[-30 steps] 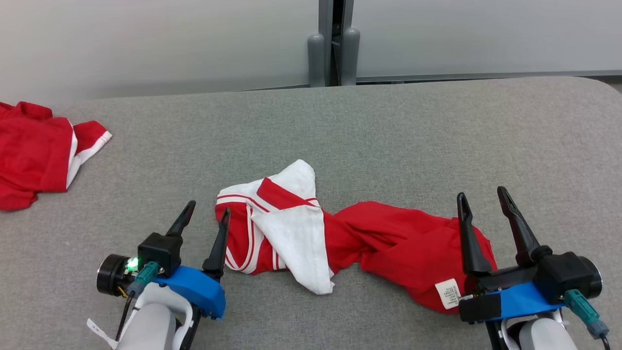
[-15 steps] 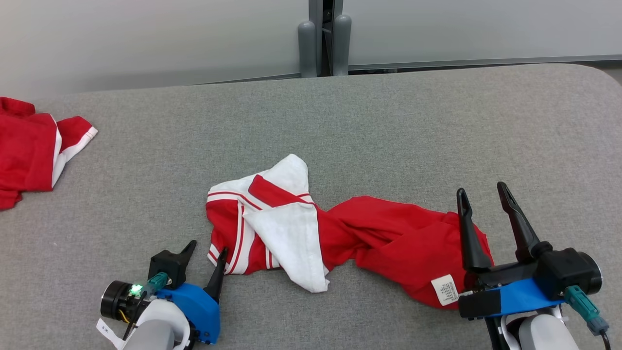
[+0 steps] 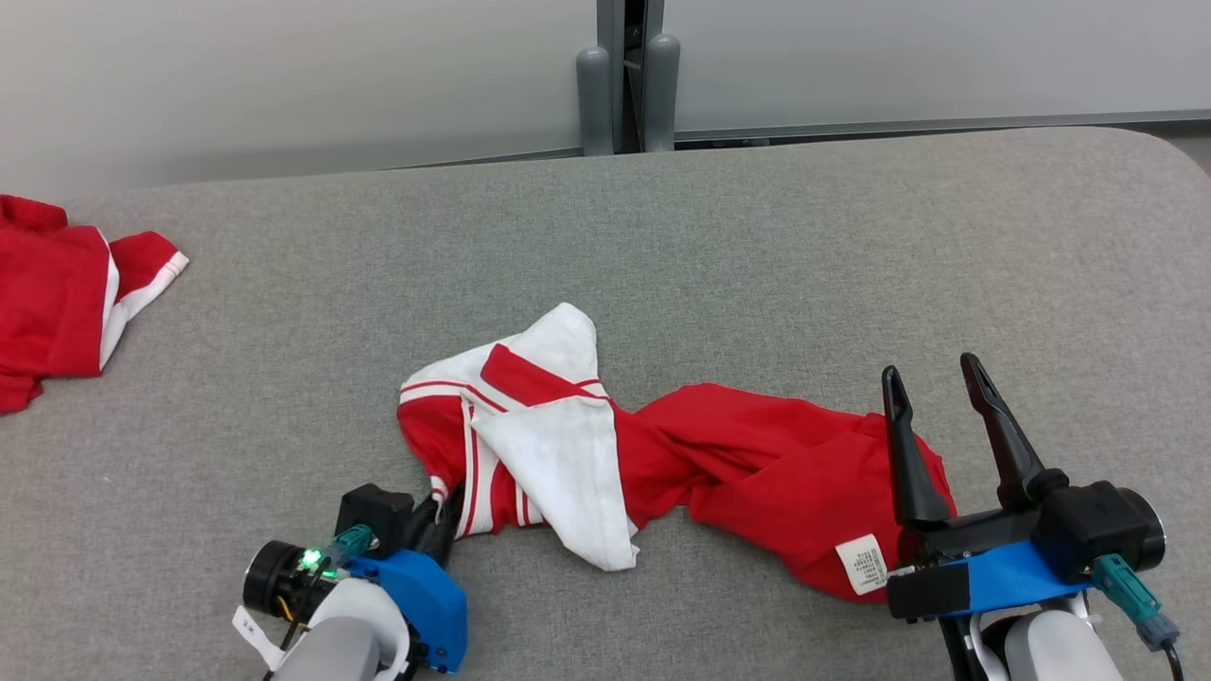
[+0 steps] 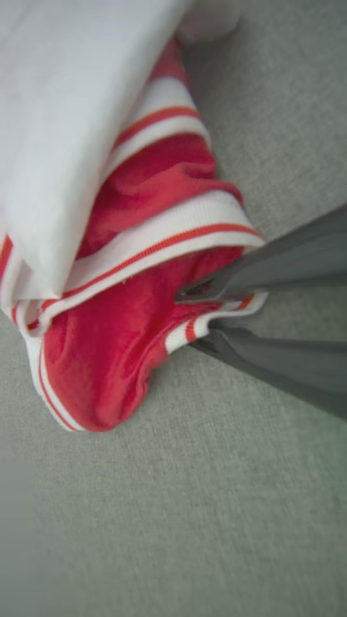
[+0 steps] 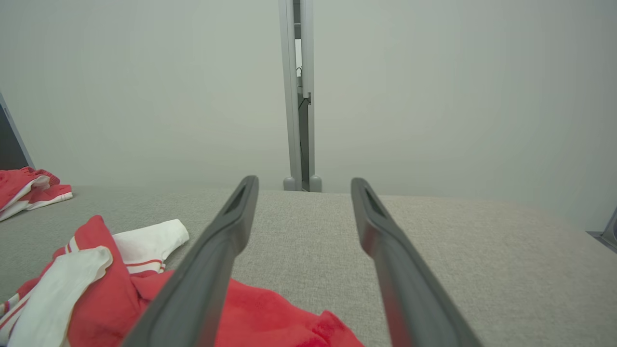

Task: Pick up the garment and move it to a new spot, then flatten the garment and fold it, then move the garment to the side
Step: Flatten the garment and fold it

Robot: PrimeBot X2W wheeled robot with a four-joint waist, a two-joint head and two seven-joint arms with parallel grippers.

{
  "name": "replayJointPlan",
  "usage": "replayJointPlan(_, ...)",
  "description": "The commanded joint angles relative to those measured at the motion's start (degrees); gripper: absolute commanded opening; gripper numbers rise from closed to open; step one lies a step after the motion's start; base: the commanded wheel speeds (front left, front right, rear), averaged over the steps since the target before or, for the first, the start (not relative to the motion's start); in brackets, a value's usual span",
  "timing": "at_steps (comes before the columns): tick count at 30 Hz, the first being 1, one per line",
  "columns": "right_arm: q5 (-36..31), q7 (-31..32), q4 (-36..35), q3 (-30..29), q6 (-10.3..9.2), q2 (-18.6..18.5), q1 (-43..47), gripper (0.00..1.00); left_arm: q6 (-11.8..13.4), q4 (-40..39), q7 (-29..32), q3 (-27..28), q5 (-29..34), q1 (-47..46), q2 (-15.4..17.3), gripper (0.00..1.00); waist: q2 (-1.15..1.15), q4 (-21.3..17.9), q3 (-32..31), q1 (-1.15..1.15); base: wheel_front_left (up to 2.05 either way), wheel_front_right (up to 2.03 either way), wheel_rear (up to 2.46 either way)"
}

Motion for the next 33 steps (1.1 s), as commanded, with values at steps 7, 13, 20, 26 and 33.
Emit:
replayJointPlan(7,0.5,0.0,0.2,-0.6,-0.02,0.1,0.9,1.00,-0.2,-7.1,0.3,0.1,-1.2,-1.4,2.5,0.00,0.00,1.7,-2.2,0.00,0.00,0.00,0.00)
replayJointPlan(13,1.0,0.0,0.1,-0.9,-0.02,0.1,1.8,1.00,1.3,-18.0,0.3,2.4,0.3,-1.2,4.2,0.00,0.00,3.4,-4.2,0.00,0.00,0.00,0.00)
replayJointPlan(20,1.5,0.0,-0.1,-1.2,-0.02,0.1,2.7,1.00,2.1,-28.3,0.3,4.0,1.9,1.1,5.9,0.00,0.00,4.7,-5.2,0.00,0.00,0.00,0.00)
replayJointPlan(26,1.8,0.0,-0.1,-0.8,-0.02,0.1,2.7,1.00,2.1,-30.8,0.3,4.9,2.0,2.1,7.2,0.00,0.00,4.6,-5.4,0.00,0.00,0.00,0.00)
replayJointPlan(33,2.3,0.0,-0.2,-1.2,-0.02,0.1,2.7,1.00,2.0,-31.6,0.3,5.2,2.3,1.4,8.2,0.00,0.00,3.7,-5.3,0.00,0.00,0.00,0.00)
